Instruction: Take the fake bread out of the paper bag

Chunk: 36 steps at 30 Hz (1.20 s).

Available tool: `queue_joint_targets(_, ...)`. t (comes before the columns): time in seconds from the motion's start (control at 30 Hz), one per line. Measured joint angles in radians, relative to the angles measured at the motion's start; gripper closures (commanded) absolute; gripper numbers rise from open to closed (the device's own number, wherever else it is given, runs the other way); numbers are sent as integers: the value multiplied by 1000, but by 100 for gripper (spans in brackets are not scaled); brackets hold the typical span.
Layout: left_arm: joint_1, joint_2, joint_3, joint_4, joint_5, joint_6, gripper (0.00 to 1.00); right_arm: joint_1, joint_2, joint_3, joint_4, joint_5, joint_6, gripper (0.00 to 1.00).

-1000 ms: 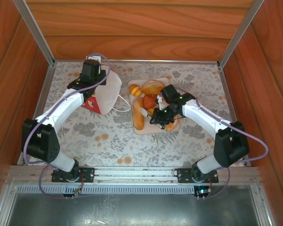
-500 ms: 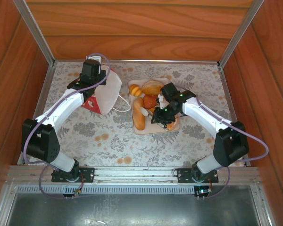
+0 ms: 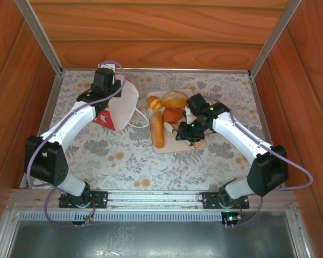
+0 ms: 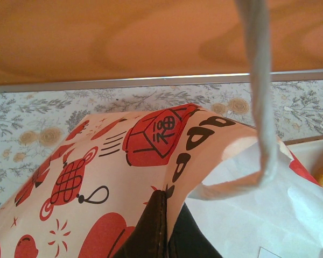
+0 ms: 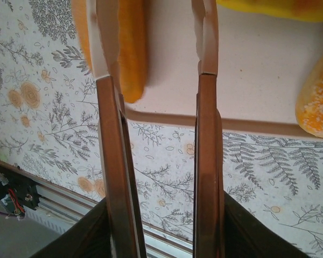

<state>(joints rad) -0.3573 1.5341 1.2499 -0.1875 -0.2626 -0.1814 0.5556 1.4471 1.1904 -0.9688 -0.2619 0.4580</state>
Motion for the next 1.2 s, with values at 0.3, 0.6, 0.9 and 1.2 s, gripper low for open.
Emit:
queue_joint_targets(0.3, 0, 0, 0, 0, 2, 0, 100, 0, -3, 21, -5, 0, 1, 54)
queue_joint_targets(0.6, 0, -6, -2, 0, 14, 14, 100, 1, -35, 107, -57, 29, 11, 55)
queue_joint_targets(0.9, 0, -101, -66, 1, 62, 119, 100, 138, -32, 296, -8, 5, 84, 56)
queue_joint_targets(1.2, 0, -132, -112, 33, 97, 187, 100, 279, 244, 496, 121, -55, 139, 57)
